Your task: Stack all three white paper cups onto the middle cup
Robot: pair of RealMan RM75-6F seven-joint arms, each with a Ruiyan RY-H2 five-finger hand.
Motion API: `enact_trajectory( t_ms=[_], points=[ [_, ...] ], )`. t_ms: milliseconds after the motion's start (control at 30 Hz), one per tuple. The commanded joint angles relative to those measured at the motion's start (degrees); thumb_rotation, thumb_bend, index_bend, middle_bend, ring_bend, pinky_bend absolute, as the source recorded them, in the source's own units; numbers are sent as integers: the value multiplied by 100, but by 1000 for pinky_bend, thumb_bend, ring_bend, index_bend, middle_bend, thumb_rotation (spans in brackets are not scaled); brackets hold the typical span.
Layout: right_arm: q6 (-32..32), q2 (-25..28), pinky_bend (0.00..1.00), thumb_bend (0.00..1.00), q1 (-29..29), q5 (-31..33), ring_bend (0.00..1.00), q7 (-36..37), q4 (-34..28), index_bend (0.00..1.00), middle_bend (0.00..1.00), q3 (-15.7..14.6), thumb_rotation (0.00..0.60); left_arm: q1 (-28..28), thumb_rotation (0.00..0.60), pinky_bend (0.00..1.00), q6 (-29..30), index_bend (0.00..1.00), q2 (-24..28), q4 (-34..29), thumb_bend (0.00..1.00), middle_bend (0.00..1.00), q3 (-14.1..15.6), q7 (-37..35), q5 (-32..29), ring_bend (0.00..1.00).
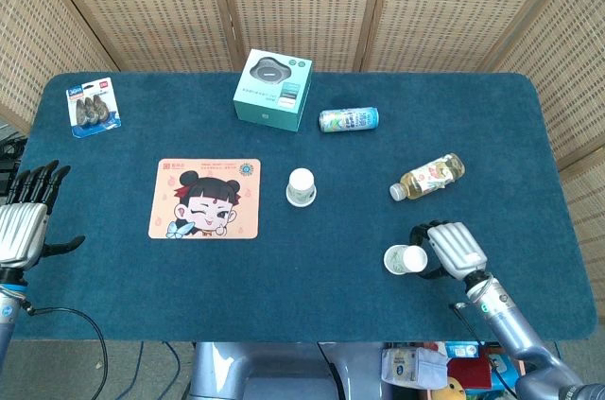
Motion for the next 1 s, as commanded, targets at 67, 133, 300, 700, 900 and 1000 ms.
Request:
enact_trajectory(
  t_ms=[67,133,300,700,900,1000],
  points=[
    [-17,222,493,357,239,263,441,-39,-379,553,564,404,600,7,600,0,-22,0,0,-3,115,0,-12,6,27,0],
    [-147,279,493,376,396,532,444,-139,-520,553,566,609,600,7,600,0,-41,0,2,-11,116,0,-15,6,44,0],
    [-579,324,493,386,901,1318,444,-457,-739,553,567,1093,600,12,600,0,-75,0,23,-49,115,0,-17,-11,99,0],
    [-975,-427,493,386,2601,3808,444,-2094,-360,553,566,1639,600,14,600,0,-161,0,-29,-36,115,0,-75,255,-37,0],
    [-815,-745,493,386,3129,4503,444,-2610,-116,553,565,1639,600,-42,600,0,-332,0,-58,-40,116,0,-79,383,-132,0],
    [-759,-949,493,386,3404,4926,444,-2808,40,553,565,1630,600,-63,600,0,-408,0,-54,-50,115,0,-82,375,-139,0]
  ],
)
